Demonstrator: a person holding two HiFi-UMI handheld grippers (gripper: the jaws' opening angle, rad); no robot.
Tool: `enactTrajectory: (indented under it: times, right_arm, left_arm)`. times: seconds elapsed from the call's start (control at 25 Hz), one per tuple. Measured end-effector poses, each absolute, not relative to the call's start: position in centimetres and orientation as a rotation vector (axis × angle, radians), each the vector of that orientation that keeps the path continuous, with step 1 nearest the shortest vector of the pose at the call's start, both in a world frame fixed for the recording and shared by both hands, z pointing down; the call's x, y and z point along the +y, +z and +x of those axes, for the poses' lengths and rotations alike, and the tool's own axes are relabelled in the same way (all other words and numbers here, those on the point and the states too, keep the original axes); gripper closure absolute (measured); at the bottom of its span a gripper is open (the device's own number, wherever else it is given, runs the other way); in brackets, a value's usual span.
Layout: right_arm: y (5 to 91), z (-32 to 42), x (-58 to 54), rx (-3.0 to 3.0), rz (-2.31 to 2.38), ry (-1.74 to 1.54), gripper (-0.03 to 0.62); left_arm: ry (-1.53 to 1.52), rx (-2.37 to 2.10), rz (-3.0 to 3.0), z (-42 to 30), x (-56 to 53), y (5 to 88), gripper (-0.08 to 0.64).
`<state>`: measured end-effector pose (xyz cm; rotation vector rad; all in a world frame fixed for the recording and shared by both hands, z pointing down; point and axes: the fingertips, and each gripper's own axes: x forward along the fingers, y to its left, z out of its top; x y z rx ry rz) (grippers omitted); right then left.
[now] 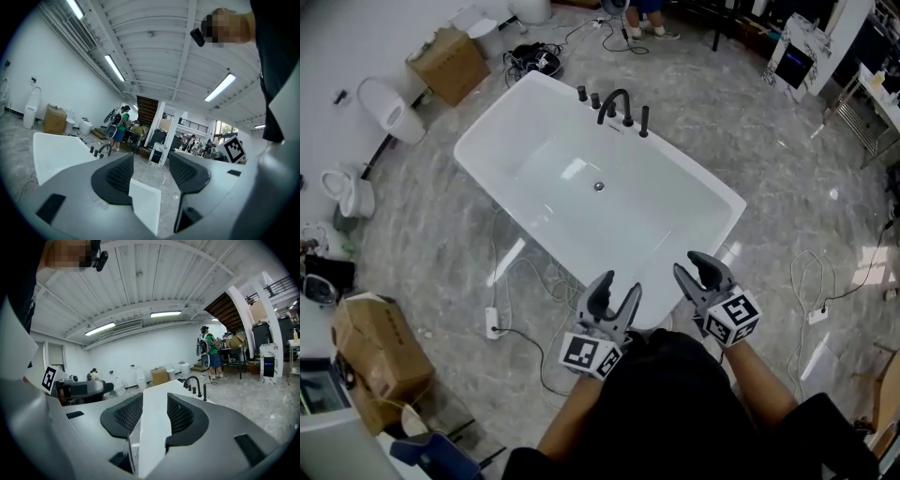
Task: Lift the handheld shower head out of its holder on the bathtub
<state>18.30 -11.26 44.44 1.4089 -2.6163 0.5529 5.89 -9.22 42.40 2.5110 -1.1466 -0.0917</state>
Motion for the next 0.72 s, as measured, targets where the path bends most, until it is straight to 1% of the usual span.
enactTrajectory:
  times: [0.24,0.4,0.56,0.72]
  right_arm:
    - [43.9,15.9,-11.9,-2.613,1.444,0.584,0.462]
    - [43.6,15.6,-13.1,-2.602,1.450,0.538,0.462]
    - [43.9,16.3,-15.1,-2.580,1.428,0.487,0.460]
    - [44.7,18.3,-18.7,-2.585,1.407,0.479,0.460]
  left_arm:
    - [-0.135,-1.113,2.509,3.4,-9.8,42.6,0.345]
    - [-0.140,-1.102,2.513,2.7,-10.6,43.2,0.345]
    - [-0.161,-1.135,2.496,2.5,-11.8,42.8,0.345]
    - [-0.159,-1.172,2.499,4.0,-13.9,42.8,0.345]
